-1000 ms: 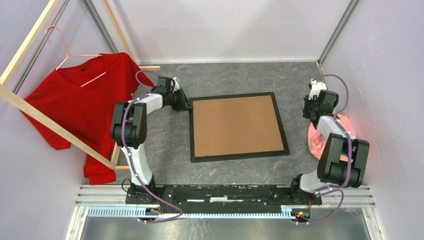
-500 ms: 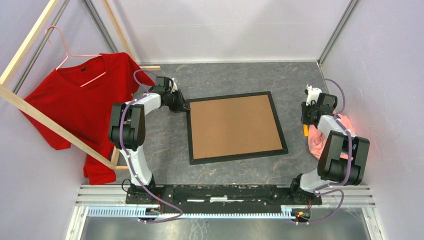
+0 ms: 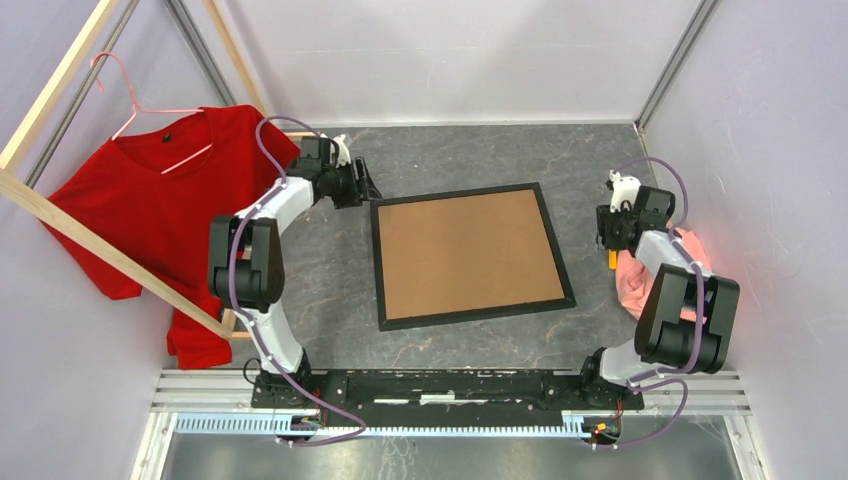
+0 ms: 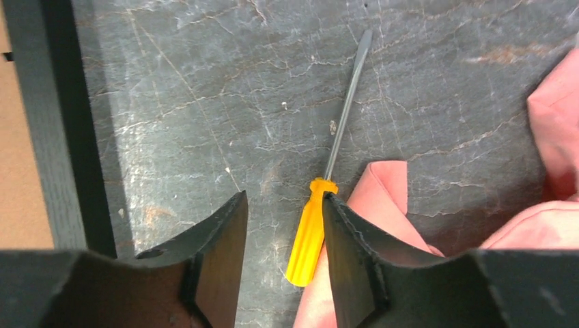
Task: Take the photo out of the frame
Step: Place the screwdriver at the center of the board.
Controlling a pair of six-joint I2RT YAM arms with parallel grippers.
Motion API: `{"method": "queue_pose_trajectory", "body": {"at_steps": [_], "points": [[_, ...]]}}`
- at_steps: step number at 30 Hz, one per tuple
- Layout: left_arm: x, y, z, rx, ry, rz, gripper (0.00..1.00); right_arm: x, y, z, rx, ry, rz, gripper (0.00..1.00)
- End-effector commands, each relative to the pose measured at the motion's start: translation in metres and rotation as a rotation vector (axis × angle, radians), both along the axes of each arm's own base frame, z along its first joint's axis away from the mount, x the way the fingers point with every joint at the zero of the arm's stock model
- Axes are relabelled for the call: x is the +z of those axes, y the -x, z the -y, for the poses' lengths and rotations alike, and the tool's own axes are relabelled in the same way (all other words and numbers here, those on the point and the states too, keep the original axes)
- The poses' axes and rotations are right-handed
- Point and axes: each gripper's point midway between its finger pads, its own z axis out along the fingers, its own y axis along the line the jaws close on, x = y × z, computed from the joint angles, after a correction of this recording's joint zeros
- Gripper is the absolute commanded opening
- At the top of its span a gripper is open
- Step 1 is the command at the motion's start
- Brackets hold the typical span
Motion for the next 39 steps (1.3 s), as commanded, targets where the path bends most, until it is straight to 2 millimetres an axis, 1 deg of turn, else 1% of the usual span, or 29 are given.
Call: {"method": "queue_pose_trajectory", "body": {"at_steps": [1, 2, 5, 7, 9, 12, 13, 15, 19, 20, 21, 23, 25, 26, 28, 30, 34, 37, 39], "points": [[0.047, -0.010, 0.002, -0.113, -0.027, 0.160, 0.70, 0.057, -0.021, -0.001, 0.122, 0.069, 0.162, 0.53], [0.052, -0.007, 0.006, -0.144, -0.024, 0.175, 0.77, 0.063, -0.021, -0.003, 0.150, 0.081, 0.181, 0.59], [0.064, 0.004, 0.017, -0.268, -0.042, 0.230, 0.81, 0.085, -0.020, -0.015, 0.259, 0.114, 0.249, 0.77], [0.068, 0.017, 0.029, -0.360, -0.074, 0.274, 0.82, 0.095, -0.019, -0.022, 0.304, 0.116, 0.280, 0.80], [0.070, 0.035, 0.044, -0.462, -0.120, 0.326, 0.92, 0.102, -0.019, -0.026, 0.319, 0.106, 0.303, 0.81], [0.069, 0.071, 0.074, -0.631, -0.204, 0.400, 0.94, 0.110, -0.018, -0.034, 0.324, 0.068, 0.331, 0.83], [0.072, 0.085, 0.083, -0.691, -0.224, 0.435, 0.95, 0.112, -0.017, -0.038, 0.325, 0.048, 0.340, 0.84], [0.070, 0.114, 0.103, -0.810, -0.243, 0.476, 0.96, 0.115, -0.016, -0.043, 0.323, 0.020, 0.358, 0.85], [0.062, 0.171, 0.132, -1.034, -0.262, 0.516, 0.96, 0.122, -0.010, -0.050, 0.328, -0.010, 0.378, 0.86], [0.057, 0.189, 0.140, -1.100, -0.266, 0.516, 0.96, 0.125, -0.008, -0.051, 0.327, -0.012, 0.383, 0.86], [0.054, 0.201, 0.145, -1.144, -0.270, 0.525, 0.95, 0.128, -0.006, -0.053, 0.329, -0.016, 0.389, 0.86], [0.041, 0.225, 0.152, -1.226, -0.298, 0.526, 0.94, 0.136, -0.003, -0.056, 0.333, -0.020, 0.414, 0.86], [0.027, 0.242, 0.157, -1.276, -0.347, 0.527, 0.92, 0.143, 0.000, -0.059, 0.330, -0.021, 0.449, 0.86], [0.020, 0.250, 0.160, -1.297, -0.374, 0.531, 0.91, 0.143, 0.002, -0.061, 0.331, -0.025, 0.461, 0.86], [0.008, 0.263, 0.165, -1.325, -0.433, 0.546, 0.90, 0.148, 0.006, -0.062, 0.337, -0.010, 0.495, 0.86], [-0.003, 0.268, 0.169, -1.322, -0.497, 0.565, 0.87, 0.150, 0.009, -0.063, 0.342, 0.004, 0.510, 0.86], [-0.016, 0.261, 0.169, -1.277, -0.577, 0.563, 0.82, 0.150, 0.014, -0.066, 0.351, 0.004, 0.523, 0.86], [-0.021, 0.260, 0.171, -1.270, -0.596, 0.558, 0.75, 0.148, 0.016, -0.067, 0.358, 0.003, 0.526, 0.86], [-0.025, 0.261, 0.173, -1.269, -0.606, 0.566, 0.74, 0.149, 0.017, -0.067, 0.362, 0.006, 0.531, 0.86]]}}
